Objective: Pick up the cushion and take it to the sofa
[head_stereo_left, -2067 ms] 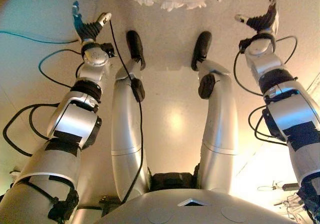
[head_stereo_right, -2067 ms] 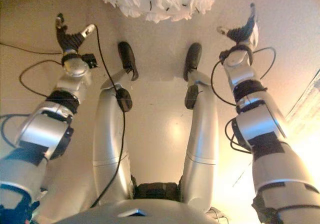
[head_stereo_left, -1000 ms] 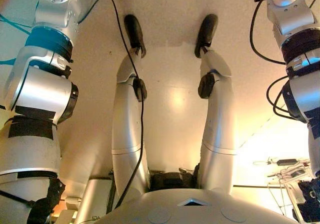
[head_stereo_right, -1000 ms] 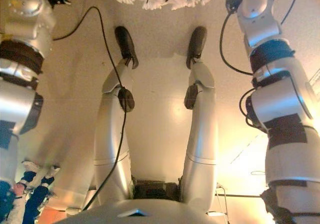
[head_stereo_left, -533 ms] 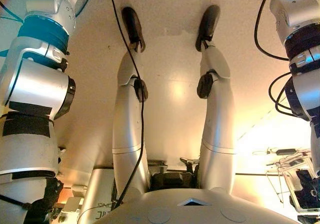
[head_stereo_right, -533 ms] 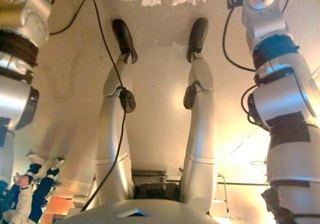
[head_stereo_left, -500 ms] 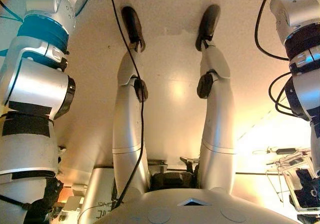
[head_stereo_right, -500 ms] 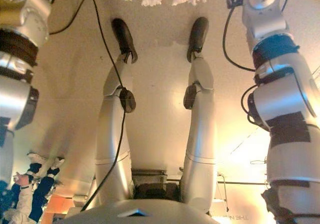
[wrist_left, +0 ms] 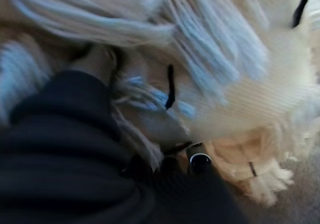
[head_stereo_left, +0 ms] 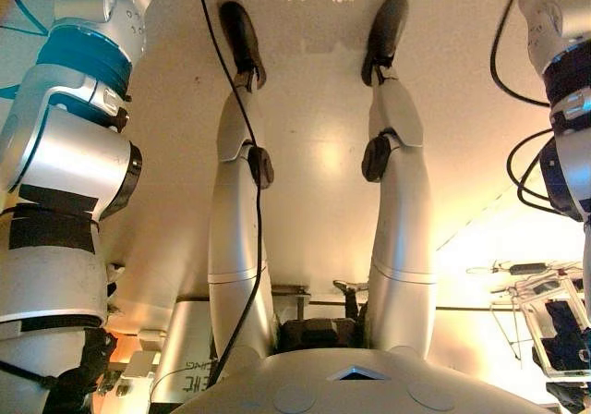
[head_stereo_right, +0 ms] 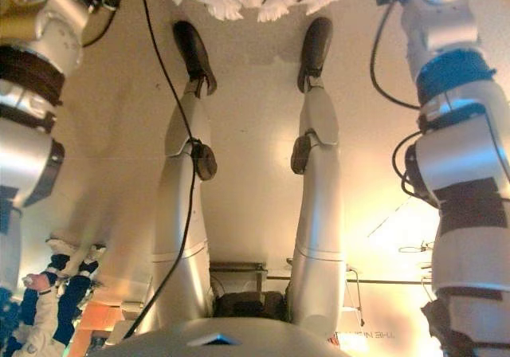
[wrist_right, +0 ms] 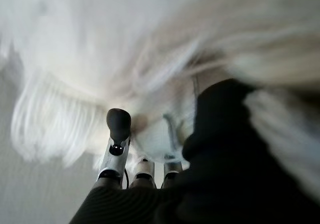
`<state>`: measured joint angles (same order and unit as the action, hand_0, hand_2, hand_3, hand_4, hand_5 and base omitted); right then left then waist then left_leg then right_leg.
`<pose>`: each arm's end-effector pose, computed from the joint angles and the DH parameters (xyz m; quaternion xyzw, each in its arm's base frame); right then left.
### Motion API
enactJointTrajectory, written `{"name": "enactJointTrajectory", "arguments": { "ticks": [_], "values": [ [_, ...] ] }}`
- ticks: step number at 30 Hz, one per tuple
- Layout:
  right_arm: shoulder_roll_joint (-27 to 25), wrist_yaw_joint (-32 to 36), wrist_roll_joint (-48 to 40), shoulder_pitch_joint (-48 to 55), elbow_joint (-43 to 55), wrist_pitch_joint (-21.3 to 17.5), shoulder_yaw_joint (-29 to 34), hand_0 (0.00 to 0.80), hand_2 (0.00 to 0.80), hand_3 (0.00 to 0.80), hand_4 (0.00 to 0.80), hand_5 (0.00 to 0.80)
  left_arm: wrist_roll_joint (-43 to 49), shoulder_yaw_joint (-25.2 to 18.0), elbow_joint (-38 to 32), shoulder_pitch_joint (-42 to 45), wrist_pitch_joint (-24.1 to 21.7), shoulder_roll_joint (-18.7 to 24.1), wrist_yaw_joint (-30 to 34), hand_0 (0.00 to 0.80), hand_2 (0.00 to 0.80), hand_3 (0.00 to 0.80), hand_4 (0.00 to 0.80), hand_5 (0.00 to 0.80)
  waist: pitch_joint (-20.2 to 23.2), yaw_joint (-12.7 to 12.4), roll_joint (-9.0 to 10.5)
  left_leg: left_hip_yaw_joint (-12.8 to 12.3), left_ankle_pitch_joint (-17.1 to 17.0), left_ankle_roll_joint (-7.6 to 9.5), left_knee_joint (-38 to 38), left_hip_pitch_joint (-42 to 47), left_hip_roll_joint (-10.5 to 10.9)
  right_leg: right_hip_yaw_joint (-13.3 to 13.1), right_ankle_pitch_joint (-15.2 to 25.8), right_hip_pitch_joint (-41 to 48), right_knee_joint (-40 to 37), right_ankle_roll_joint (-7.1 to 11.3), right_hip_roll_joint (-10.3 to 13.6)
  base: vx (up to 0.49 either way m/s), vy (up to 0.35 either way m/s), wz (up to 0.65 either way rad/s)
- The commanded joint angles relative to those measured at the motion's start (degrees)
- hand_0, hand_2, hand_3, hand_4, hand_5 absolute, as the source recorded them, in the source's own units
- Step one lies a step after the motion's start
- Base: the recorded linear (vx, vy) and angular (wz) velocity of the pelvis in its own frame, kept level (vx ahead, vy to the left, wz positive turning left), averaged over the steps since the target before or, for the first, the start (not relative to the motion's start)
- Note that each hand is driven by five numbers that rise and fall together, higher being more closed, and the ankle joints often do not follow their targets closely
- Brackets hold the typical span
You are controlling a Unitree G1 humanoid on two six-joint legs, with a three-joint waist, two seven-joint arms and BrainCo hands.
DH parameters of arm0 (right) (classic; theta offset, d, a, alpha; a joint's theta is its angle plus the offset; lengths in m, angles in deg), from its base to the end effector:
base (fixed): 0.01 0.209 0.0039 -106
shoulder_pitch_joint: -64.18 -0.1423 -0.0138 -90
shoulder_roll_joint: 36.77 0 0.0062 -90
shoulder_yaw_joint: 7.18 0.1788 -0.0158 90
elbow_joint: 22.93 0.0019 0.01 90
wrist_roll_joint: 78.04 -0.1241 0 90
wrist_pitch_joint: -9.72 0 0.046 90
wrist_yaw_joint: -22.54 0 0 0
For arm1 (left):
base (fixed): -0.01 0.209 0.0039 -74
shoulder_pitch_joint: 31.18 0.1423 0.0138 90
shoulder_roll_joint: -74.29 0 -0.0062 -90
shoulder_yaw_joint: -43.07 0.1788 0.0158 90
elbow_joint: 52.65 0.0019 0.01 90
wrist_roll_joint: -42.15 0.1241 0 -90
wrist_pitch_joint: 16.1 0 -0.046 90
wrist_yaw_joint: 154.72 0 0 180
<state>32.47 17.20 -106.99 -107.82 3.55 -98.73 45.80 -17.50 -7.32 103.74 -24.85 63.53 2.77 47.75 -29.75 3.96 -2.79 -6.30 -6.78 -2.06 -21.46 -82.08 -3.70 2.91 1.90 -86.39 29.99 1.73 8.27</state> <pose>0.3471 -0.2011 0.3002 -0.2307 -0.2773 -0.0338 0.9321 0.3535 0.1981 0.2946 0.0292 -0.1917 -0.1959 0.9613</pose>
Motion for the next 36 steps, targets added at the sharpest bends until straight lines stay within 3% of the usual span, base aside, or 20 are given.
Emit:
{"name": "enactJointTrajectory", "arguments": {
  "ticks": [1,2,3,7,11,12,13,14,15,21,26,30,36],
  "values": [
    [10.5,-0.5,5.9,-9.8,6.3,-6.4,-6.6,0.8,0.8,0.8,0.8,0.8,-1.1,0.8,-10.0,-5.2,-3.9,-10.5,6.3,0.8,0.8,0.8,0.8,0.8,0.0,1.9,-4.6,-0.3,8.4,-1.45,-7.3,-0.3,2.1,-1.4,-2.7,5.3,-2.4,4.22,-4.9,0.0,0.0,0.0],
    [10.6,-1.1,5.9,-10.1,6.9,-5.8,-6.7,0.8,0.8,0.8,0.8,0.8,-1.4,0.8,-10.3,-5.1,-4.3,-10.4,6.4,0.8,0.8,0.8,0.8,0.8,0.0,1.9,-4.66,-0.2,8.2,-1.57,-6.9,-0.1,2.1,-1.4,-2.6,5.5,-2.9,4.24,-4.8,-0.052,-0.037,0.01],
    [10.6,18.9,-17.8,-9.9,8.8,-9.5,-6.4,0.8,0.8,0.8,0.8,0.8,-2.5,0.6,-11.1,-4.6,-4.8,-9.9,6.9,0.8,0.8,0.8,0.8,0.8,0.0,1.8,-4.64,0.0,8.0,-1.71,-6.4,0.3,2.2,-1.4,-2.3,5.9,-3.4,4.33,-4.8,-0.051,-0.05,0.04],
    [10.5,13.3,-14.7,-6.7,15.1,-5.5,-4.4,0.8,0.8,0.8,0.8,0.8,-4.5,-0.6,-14.4,-1.9,-4.7,-9.1,6.5,0.8,0.8,0.8,0.8,0.8,0.0,1.7,-4.58,0.3,7.7,-1.98,-5.8,1.6,2.2,-1.4,-2.5,7.0,-3.9,4.21,-4.7,-0.047,-0.032,0.03],
    [10.7,14.5,-13.2,0.1,14.0,-8.2,-0.5,0.8,0.8,0.8,0.8,0.8,-7.9,-3.2,-15.7,4.8,-6.0,-10.7,10.2,0.8,0.8,0.8,0.8,0.8,0.0,1.2,-4.09,1.7,7.3,-2.43,-4.9,4.7,2.6,-1.5,-2.7,10.5,-4.8,4.15,-4.6,-0.062,-0.054,-0.01],
    [10.9,-15.7,19.0,2.3,13.3,11.6,0.4,0.8,0.8,0.8,0.8,0.8,-8.2,-3.6,-16.0,7.2,-6.6,-11.4,10.9,0.8,0.8,0.8,0.8,0.8,0.0,1.0,-3.89,2.1,7.5,-2.55,-4.8,6.2,2.6,-1.5,-2.9,12.0,-4.9,4.13,-4.6,-0.085,-0.081,-0.04],
    [8.3,-14.2,14.0,2.4,7.0,4.5,-2.8,0.8,0.8,0.8,0.8,0.8,-8.3,-3.6,-16.6,9.6,-7.3,-12.4,11.1,0.8,0.8,0.8,0.8,0.8,0.0,0.7,-3.48,2.5,7.1,-2.52,-4.7,6.8,2.6,-1.2,-2.4,12.8,-5.0,4.07,-4.4,-0.067,-0.078,-0.05],
    [8.4,24.0,-23.7,4.3,6.6,-14.0,-1.6,0.8,0.8,0.8,0.8,0.8,-8.3,-3.4,-17.4,11.3,-7.6,-12.5,10.8,0.8,0.8,0.8,0.8,0.8,0.0,0.6,-3.21,2.9,6.9,-2.59,-4.5,7.7,2.5,-1.0,-2.1,13.8,-5.1,4.13,-4.4,-0.091,-0.095,-0.06],
    [11.2,17.4,-14.1,9.4,11.9,-13.0,2.9,0.8,0.8,0.8,0.8,0.8,-8.0,-4.5,-18.2,13.9,-7.4,-12.8,11.5,0.8,0.8,0.8,0.8,0.8,0.0,0.3,-2.76,3.9,6.5,-2.67,-4.4,8.8,3.0,-1.1,-2.3,14.7,-4.6,4.09,-4.7,-0.055,-0.078,-0.04],
    [12.9,9.7,-8.1,24.7,26.2,-10.3,5.4,0.8,0.8,0.8,0.8,0.8,-7.6,-8.4,-25.2,31.2,-8.2,-17.9,12.3,0.8,0.8,0.8,0.8,0.8,0.0,0.1,-0.59,4.7,5.2,-2.75,-3.1,19.7,2.3,-0.3,-0.9,24.7,-5.1,3.25,-3.5,-0.054,-0.055,-0.01],
    [13.4,8.7,-3.7,38.0,34.4,-12.3,7.9,0.8,0.8,0.8,0.8,0.8,-4.0,-8.9,-32.0,43.2,-7.9,-19.4,11.2,0.8,0.8,0.8,0.8,0.8,0.0,-0.8,1.39,3.1,4.2,-1.86,0.3,34.2,1.8,2.9,-0.9,38.7,-6.7,2.59,-2.6,-0.016,-0.079,-0.02],
    [14.5,9.3,-2.5,43.9,36.9,-12.1,9.8,0.8,0.8,0.8,0.8,0.8,-3.7,-9.6,-35.2,48.0,-6.0,-19.6,10.3,0.8,0.8,0.8,0.8,0.8,0.3,-1.8,2.89,2.5,5.9,-1.44,3.7,45.4,2.6,5.4,-3.1,50.2,-9.1,2.45,-2.3,0.024,-0.049,0.01],
    [15.5,10.0,-0.7,50.1,40.0,-9.7,11.1,0.8,0.8,0.8,0.8,0.8,-1.8,-10.4,-37.8,52.8,-4.7,-19.2,7.8,0.8,0.8,0.8,0.8,0.8,6.5,-2.7,3.96,2.3,5.5,0.1,8.9,55.0,3.3,7.2,-3.1,59.8,-13.8,1.71,-1.7,-0.022,-0.007,0.01]
  ]
}}
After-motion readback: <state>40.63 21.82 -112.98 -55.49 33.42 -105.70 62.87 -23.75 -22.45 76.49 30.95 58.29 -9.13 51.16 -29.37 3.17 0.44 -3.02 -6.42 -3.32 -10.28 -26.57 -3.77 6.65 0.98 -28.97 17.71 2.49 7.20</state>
